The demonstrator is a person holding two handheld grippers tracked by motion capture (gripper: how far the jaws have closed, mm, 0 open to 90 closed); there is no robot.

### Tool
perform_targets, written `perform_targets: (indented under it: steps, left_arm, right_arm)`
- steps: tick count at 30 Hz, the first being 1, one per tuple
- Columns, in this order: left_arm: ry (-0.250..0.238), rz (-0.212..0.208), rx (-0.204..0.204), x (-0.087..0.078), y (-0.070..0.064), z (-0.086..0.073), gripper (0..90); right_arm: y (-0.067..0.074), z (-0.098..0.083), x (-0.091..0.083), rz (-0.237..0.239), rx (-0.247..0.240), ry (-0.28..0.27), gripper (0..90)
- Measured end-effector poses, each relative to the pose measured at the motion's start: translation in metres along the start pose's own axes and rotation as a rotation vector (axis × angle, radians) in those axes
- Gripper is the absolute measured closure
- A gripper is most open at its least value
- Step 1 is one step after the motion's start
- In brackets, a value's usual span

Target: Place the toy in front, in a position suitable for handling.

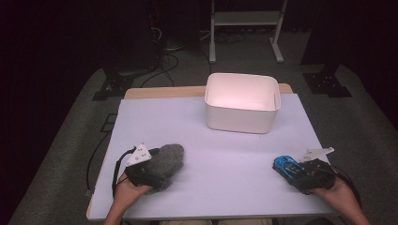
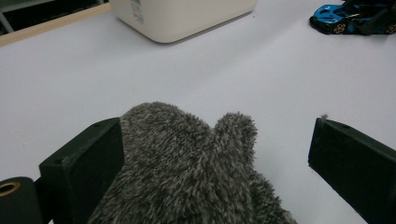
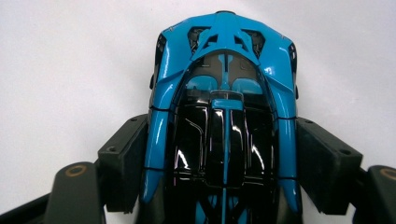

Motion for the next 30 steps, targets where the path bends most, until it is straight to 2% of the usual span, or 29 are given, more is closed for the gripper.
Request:
perform_targets:
  steps: [4,12,21,22,23,25,28,30]
  left_arm:
    - [-0.008,0.001,0.004,-0.0003,-0.0003,0.0002,2.9]
    - [-0.006,0.003,0.003,0.0012,-0.0014,0.0002,2.9]
    - [0.000,0.003,0.011,0.0019,-0.0016,0.0002,2.9]
    - [0.000,0.004,0.011,0.0018,-0.0015,0.0002,2.9]
    - [0.001,0.003,0.011,0.0018,-0.0014,0.0001,2.9]
    - [0.003,0.003,0.010,0.0022,-0.0015,-0.0002,2.9]
    - [0.003,0.004,0.013,0.0020,-0.0020,-0.0001,2.9]
    - [0.003,0.005,0.011,0.0012,-0.0012,-0.0001,2.9]
  right_arm:
    - [0.0010,-0.0022,-0.0009,-0.004,0.002,-0.016,25.0]
    - [0.0039,-0.0041,-0.0033,-0.014,-0.028,-0.029,25.2]
    - [0.0038,-0.0048,-0.0065,0.000,-0.024,-0.037,27.1]
    - [0.0030,-0.0042,-0.0081,0.017,-0.022,-0.047,27.2]
    - [0.0037,-0.0033,-0.0093,0.007,-0.027,-0.049,27.2]
    - [0.0044,-0.0018,-0.0095,-0.003,-0.043,-0.033,27.2]
    - [0.0043,-0.0019,-0.0074,0.001,-0.043,-0.021,27.2]
    - [0.0040,-0.0015,-0.0083,0.007,-0.039,-0.030,27.2]
Point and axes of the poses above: each handheld gripper's, and its own axes: x roughly forward along the jaws, z roughly out of its top, y roughly to its left, the point moved 1 cm from there along x, roughly forward along the jaws, and after that the axes turned 8 degrees about -x, right-handed, at the moved point
